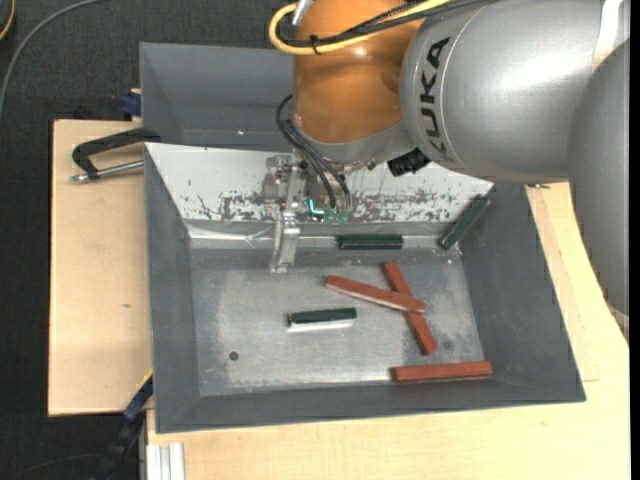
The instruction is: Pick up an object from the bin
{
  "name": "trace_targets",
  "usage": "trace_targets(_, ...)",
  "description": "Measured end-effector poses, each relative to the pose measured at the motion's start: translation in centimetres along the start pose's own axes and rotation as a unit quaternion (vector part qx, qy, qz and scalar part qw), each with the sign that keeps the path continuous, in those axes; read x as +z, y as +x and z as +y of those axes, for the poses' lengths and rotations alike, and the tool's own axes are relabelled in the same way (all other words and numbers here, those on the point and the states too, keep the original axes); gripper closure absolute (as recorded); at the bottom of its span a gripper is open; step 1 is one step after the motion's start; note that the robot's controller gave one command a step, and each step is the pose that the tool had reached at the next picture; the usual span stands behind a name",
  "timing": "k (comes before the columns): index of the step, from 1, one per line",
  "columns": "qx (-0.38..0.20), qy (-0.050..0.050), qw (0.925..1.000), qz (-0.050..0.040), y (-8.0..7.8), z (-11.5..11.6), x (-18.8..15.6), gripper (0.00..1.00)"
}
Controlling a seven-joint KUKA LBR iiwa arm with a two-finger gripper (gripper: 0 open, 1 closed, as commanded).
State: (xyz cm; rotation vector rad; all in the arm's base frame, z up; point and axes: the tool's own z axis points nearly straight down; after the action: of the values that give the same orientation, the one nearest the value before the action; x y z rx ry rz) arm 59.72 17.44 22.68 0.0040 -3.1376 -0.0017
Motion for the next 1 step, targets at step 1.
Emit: trace_targets(1,0.06,0.0,0.9982,0.0014,0.66,-6.95,15.99,0.0)
